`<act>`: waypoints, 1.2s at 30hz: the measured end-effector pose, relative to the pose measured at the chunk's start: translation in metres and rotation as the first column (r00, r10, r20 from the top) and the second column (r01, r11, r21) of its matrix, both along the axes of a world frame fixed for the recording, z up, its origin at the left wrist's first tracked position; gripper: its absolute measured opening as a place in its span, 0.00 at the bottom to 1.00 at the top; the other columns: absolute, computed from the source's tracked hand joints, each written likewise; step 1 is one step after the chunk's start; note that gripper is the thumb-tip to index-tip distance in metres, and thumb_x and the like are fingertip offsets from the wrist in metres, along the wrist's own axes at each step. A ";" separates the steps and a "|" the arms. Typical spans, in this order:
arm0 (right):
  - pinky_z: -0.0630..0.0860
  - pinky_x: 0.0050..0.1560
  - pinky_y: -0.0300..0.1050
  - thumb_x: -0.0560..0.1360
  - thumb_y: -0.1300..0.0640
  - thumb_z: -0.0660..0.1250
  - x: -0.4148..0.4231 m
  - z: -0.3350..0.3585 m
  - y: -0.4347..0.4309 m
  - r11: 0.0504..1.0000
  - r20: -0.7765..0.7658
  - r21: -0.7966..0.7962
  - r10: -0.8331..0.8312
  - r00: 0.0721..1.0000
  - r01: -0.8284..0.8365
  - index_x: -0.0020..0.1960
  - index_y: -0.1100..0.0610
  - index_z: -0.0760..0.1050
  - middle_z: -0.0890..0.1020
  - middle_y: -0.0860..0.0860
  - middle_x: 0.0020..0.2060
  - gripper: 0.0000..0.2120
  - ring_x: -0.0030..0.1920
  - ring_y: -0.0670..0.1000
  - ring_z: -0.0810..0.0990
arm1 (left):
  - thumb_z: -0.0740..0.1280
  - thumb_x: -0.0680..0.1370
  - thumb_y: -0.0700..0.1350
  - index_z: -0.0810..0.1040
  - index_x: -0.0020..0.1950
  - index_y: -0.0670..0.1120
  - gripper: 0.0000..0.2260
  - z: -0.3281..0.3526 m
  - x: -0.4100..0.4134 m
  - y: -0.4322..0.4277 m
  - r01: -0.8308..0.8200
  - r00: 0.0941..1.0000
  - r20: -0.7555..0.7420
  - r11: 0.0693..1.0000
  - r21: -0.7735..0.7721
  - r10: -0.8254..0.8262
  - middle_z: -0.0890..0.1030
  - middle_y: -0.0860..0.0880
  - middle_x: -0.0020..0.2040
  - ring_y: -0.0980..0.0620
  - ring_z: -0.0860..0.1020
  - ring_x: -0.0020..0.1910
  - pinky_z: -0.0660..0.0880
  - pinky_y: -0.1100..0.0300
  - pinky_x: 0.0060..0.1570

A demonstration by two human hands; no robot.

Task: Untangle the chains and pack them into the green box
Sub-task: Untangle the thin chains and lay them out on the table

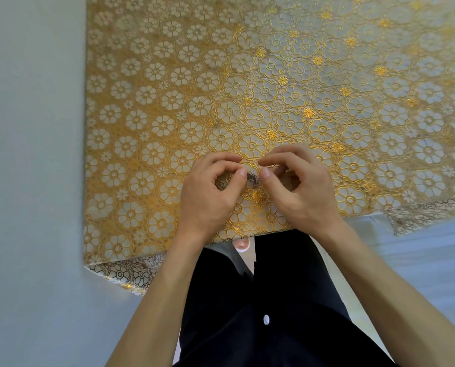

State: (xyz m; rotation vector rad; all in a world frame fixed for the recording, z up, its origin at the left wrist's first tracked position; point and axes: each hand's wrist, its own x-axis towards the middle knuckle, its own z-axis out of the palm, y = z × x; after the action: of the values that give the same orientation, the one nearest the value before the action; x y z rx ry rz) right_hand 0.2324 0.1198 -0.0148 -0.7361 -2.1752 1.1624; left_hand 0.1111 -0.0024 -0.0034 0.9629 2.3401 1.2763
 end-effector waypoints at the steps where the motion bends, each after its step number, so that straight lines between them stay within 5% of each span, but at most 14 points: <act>1: 0.76 0.44 0.40 0.75 0.54 0.72 0.000 0.000 0.000 1.000 -0.005 0.006 0.013 1.000 -0.013 0.50 0.53 0.85 0.81 0.46 0.52 0.06 0.41 0.45 0.80 | 0.69 0.77 0.52 0.84 0.45 0.52 0.06 0.000 0.000 0.000 0.009 1.000 -0.010 1.000 -0.009 -0.010 0.81 0.61 0.54 0.59 0.76 0.59 0.72 0.62 0.60; 5: 0.78 0.46 0.49 0.75 0.52 0.73 -0.001 -0.002 0.001 0.998 0.030 0.048 0.045 0.999 -0.046 0.46 0.52 0.86 0.83 0.45 0.49 0.05 0.46 0.45 0.81 | 0.69 0.77 0.52 0.84 0.45 0.54 0.05 0.000 0.000 0.000 0.025 0.999 -0.046 0.999 -0.032 -0.026 0.81 0.61 0.54 0.62 0.75 0.59 0.65 0.72 0.58; 10: 0.77 0.47 0.46 0.76 0.54 0.73 -0.001 -0.004 0.002 0.995 0.045 0.091 0.045 0.998 -0.049 0.45 0.53 0.83 0.82 0.44 0.49 0.03 0.46 0.45 0.80 | 0.69 0.77 0.54 0.83 0.45 0.55 0.06 0.000 0.000 0.001 0.015 0.999 -0.051 0.999 -0.042 -0.017 0.81 0.61 0.54 0.62 0.75 0.59 0.64 0.73 0.58; 22: 0.77 0.47 0.48 0.78 0.55 0.68 -0.001 -0.004 0.002 0.998 0.048 0.055 0.030 0.998 -0.033 0.45 0.55 0.80 0.81 0.45 0.48 0.06 0.47 0.45 0.79 | 0.67 0.78 0.51 0.83 0.44 0.50 0.07 0.001 0.000 0.000 0.001 1.000 0.001 1.000 -0.024 -0.001 0.82 0.61 0.54 0.60 0.75 0.59 0.73 0.56 0.59; 36: 0.75 0.49 0.53 0.82 0.52 0.61 -0.002 -0.003 0.002 0.998 0.075 0.051 0.022 0.997 -0.025 0.46 0.54 0.75 0.79 0.47 0.48 0.09 0.48 0.48 0.78 | 0.66 0.78 0.52 0.81 0.42 0.51 0.08 0.001 0.001 0.002 0.006 1.000 -0.016 0.999 -0.034 -0.007 0.81 0.63 0.53 0.61 0.75 0.59 0.70 0.62 0.59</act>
State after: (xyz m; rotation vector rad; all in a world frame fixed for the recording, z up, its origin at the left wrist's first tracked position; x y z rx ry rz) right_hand 0.2307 0.1219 -0.0180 -0.7438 -2.2724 1.1016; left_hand 0.1117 -0.0003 -0.0025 0.9726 2.3614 1.2265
